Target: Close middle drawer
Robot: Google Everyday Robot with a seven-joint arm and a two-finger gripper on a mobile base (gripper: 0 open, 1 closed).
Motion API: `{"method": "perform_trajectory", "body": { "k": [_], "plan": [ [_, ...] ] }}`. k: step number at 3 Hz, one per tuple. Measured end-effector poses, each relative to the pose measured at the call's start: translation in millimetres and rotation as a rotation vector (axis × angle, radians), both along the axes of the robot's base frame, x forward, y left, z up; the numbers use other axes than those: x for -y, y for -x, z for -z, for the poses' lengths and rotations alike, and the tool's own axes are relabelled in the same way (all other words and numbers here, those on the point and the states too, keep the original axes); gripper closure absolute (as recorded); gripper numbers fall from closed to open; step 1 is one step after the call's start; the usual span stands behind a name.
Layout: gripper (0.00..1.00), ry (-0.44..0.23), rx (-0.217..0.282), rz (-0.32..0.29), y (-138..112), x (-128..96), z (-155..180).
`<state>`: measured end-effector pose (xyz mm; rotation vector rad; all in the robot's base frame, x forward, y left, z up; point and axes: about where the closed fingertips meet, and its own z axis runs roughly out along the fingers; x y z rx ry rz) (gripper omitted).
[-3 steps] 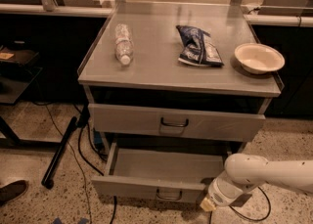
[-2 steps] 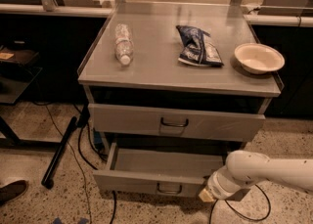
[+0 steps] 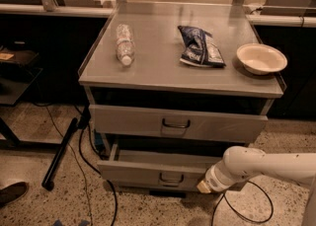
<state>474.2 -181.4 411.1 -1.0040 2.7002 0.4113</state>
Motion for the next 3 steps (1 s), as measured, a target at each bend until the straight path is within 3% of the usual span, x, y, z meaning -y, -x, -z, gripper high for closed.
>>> {"method": "perform_trajectory", "body": {
  "k": [1,3],
  "plan": [
    [1.0,-0.015,0.026,0.054,-19,-1,2],
    [1.0,-0.019,0.099,0.108,-57,8,-3]
  ]
}}
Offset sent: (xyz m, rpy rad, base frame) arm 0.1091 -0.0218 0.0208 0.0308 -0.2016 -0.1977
